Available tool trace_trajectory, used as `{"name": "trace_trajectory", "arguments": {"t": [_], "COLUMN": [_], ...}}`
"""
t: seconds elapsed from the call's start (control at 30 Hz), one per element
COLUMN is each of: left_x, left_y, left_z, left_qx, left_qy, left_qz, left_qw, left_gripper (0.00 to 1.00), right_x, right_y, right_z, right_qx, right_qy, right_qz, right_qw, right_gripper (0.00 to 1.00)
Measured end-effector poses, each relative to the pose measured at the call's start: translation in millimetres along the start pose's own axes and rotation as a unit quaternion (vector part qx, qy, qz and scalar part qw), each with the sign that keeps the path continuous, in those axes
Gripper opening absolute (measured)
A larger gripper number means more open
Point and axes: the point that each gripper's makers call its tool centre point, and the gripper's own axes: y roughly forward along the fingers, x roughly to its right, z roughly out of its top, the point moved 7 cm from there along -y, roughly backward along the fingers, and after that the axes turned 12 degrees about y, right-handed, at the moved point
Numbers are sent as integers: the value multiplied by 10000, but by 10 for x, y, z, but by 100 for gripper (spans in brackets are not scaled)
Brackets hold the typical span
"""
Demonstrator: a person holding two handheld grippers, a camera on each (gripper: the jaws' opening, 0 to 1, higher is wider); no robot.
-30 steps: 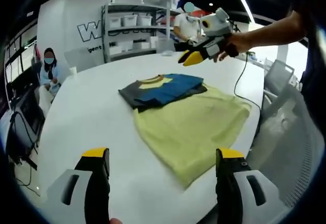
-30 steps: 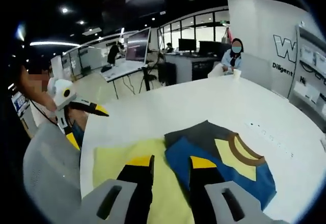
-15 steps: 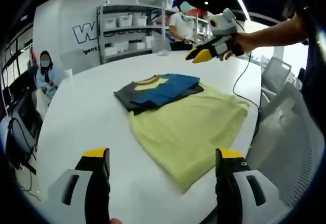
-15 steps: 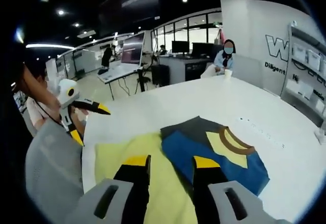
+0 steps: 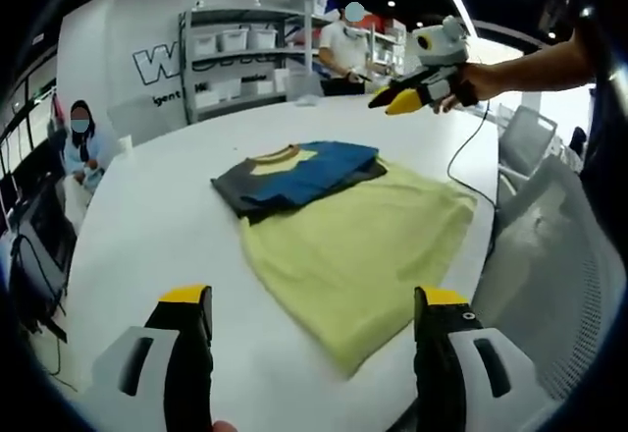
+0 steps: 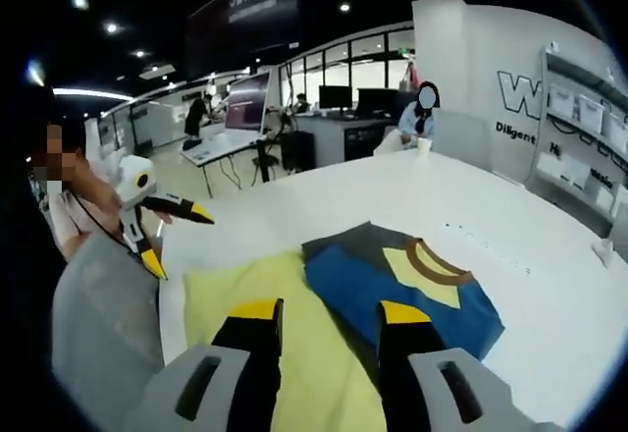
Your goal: Fold the garment on the visible template until the final outline fits inside the template.
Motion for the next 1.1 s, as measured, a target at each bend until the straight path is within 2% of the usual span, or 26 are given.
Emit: {"name": "trace_trajectory", "arguments": {"t": [0.23,0.57,0.9,1.1], "left_x": [11,36,54,79], "left_y": [16,57,86,102], "left_z": [1,11,0,-39], "left_qx": [-15,19,7,-33], "left_qy": [44,56,18,-35], "left_qz": [-53,-119,-163,-217], "left_qw": [10000,9999,9999,9998], "left_gripper": [82,81,81,83], "right_x": [24,16,-80,-143], "right_y": [-141,-337,-450,-525], "right_z": [-64,-288,-560,-807], "right_qx": [103,103,11,-157], "right_qy": [83,132,74,139], "right_qz": [-139,-308,-326,-346], "right_qw": [9998,9994,9994,9992], "right_gripper": [34,33,43,49]}}
